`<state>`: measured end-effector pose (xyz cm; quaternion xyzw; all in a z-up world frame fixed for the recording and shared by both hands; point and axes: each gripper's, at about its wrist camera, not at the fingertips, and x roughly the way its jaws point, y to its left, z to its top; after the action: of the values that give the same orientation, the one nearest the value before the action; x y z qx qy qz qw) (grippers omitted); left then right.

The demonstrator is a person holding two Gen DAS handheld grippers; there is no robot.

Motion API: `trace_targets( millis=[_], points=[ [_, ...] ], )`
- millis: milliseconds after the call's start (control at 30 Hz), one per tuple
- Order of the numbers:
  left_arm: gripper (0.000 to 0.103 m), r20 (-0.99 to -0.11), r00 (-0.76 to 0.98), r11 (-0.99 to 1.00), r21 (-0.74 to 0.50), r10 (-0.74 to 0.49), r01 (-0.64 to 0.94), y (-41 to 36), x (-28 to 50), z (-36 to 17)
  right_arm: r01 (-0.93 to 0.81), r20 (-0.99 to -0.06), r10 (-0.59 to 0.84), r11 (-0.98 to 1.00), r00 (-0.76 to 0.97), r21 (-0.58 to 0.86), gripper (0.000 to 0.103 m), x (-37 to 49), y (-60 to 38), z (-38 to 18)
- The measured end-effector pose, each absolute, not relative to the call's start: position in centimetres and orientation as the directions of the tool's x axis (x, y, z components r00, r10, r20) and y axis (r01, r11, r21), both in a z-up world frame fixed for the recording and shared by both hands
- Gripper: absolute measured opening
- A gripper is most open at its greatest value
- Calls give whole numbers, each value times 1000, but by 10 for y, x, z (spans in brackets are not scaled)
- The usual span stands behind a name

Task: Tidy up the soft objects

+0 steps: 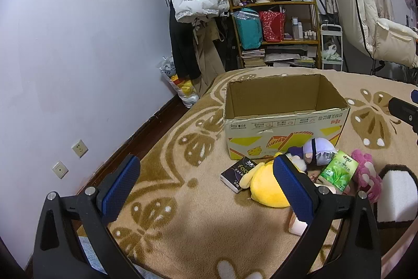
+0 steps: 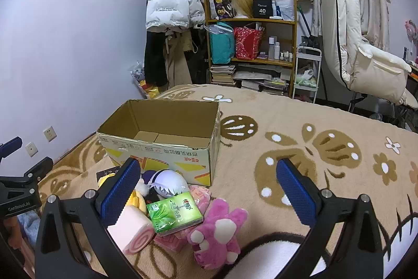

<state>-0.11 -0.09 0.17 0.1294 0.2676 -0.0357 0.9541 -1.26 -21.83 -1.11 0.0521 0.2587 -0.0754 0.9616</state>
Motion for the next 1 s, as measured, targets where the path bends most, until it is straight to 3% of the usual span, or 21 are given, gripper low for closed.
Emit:
trace_targets(
  millis=[1000],
  points=[
    [101, -524, 852, 963, 231, 1, 140, -3, 0, -6, 169, -514, -113, 984, 850, 62, 103, -10, -215, -16]
  ],
)
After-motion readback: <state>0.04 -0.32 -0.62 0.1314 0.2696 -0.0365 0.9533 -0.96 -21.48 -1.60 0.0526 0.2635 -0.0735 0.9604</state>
